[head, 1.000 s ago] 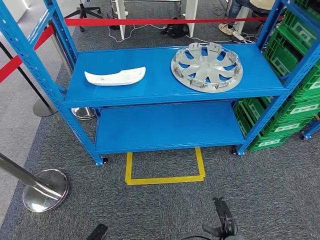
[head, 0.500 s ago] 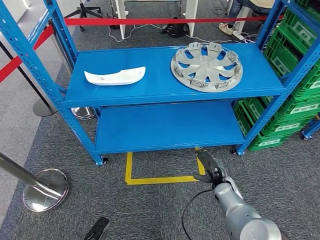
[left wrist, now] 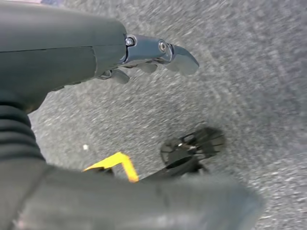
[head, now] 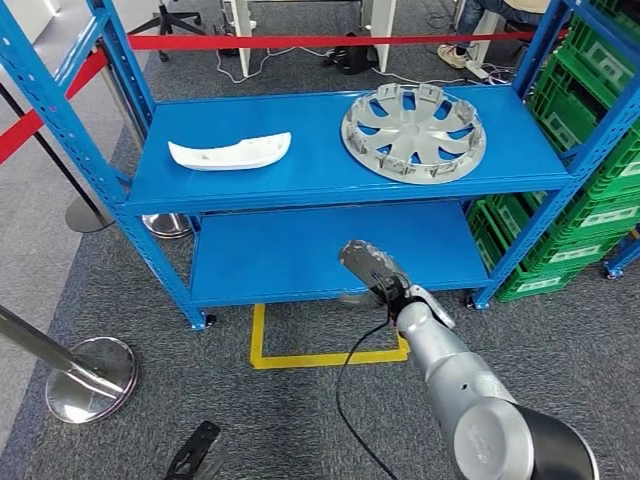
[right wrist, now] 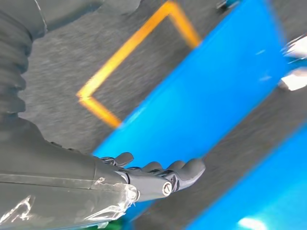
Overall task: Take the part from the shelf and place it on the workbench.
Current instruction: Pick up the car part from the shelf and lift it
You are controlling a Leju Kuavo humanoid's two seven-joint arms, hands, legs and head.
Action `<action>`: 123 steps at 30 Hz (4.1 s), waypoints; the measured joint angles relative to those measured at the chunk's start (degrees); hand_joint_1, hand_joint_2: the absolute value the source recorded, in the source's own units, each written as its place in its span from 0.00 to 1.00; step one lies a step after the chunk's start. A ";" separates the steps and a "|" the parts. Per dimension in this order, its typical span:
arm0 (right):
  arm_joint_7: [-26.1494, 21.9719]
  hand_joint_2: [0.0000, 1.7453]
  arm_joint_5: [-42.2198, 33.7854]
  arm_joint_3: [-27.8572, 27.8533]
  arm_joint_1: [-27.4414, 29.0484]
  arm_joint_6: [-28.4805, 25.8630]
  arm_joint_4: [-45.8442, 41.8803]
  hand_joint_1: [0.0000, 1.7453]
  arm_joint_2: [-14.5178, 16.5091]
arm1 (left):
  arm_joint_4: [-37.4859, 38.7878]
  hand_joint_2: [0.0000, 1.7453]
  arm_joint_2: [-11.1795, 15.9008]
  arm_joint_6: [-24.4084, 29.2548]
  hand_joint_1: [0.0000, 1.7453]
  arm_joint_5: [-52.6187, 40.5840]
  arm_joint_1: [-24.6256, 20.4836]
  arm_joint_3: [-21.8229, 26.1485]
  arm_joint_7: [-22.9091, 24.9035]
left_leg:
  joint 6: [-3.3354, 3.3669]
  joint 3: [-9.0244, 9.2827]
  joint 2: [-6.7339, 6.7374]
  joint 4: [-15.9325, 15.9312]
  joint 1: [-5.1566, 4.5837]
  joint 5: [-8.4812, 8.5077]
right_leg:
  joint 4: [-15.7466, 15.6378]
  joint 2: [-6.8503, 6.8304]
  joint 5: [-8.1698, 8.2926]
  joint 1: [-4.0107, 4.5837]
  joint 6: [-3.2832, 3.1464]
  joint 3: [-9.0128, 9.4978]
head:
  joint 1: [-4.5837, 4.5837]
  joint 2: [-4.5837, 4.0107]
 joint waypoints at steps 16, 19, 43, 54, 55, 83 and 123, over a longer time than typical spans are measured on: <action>0.31 1.00 -10.98 28.65 -8.45 0.52 -9.43 0.00 2.71 | 0.00 0.50 -0.37 -2.96 0.00 1.24 -0.88 -2.64 -0.03 | -0.02 -0.04 0.00 0.00 0.01 0.02 | 0.01 0.00 0.00 0.01 -0.01 -0.05 | 0.00 0.00; 0.79 1.00 -11.41 33.47 -9.06 -0.23 -10.90 0.00 2.75 | 0.00 0.00 -0.35 -3.58 0.00 1.57 -0.95 -2.62 0.34 | -0.02 -0.04 0.00 0.00 0.02 0.02 | 0.01 0.00 0.00 0.01 -0.01 -0.06 | 0.01 0.00; 16.42 1.00 -0.50 50.48 -13.64 -15.25 -5.39 0.00 -7.83 | 0.00 0.00 -0.28 -5.38 0.00 1.67 -0.97 -2.62 2.02 | -0.02 -0.06 -0.01 0.03 0.01 0.02 | 0.00 0.00 0.03 0.00 0.02 -0.14 | 0.00 0.00; 19.40 1.00 0.80 50.52 -12.02 -13.91 -2.53 0.00 -11.70 | 0.00 0.00 0.01 -4.97 0.00 1.72 -0.74 -2.62 2.14 | -0.01 -0.11 -0.02 0.03 0.00 0.02 | -0.01 0.00 0.03 0.00 0.03 -0.14 | 0.01 0.00; 19.47 1.00 0.84 50.52 -11.97 -13.82 -2.35 0.00 -11.87 | 0.00 0.00 0.04 -4.97 0.00 1.72 -0.73 -2.62 2.14 | -0.01 -0.11 -0.02 0.03 -0.01 0.02 | -0.01 0.00 0.03 0.00 0.03 -0.14 | 0.01 0.00; 21.31 1.00 4.06 50.67 -11.90 -7.00 -0.01 0.00 -12.38 | 0.00 0.00 0.11 -4.61 0.00 2.10 -0.80 -2.62 2.54 | -0.01 -0.12 -0.02 0.03 0.00 0.02 | 0.00 -0.01 0.03 0.00 0.02 -0.14 | 0.01 0.00; 19.69 1.00 4.76 51.22 -11.39 -7.96 -0.24 0.00 -11.53 | -0.01 0.00 0.11 -3.65 0.00 1.61 -1.61 -2.73 3.33 | -1.64 0.51 -0.75 4.53 0.82 -3.58 | 0.88 1.48 3.45 -1.21 -0.62 -5.17 | 0.65 0.00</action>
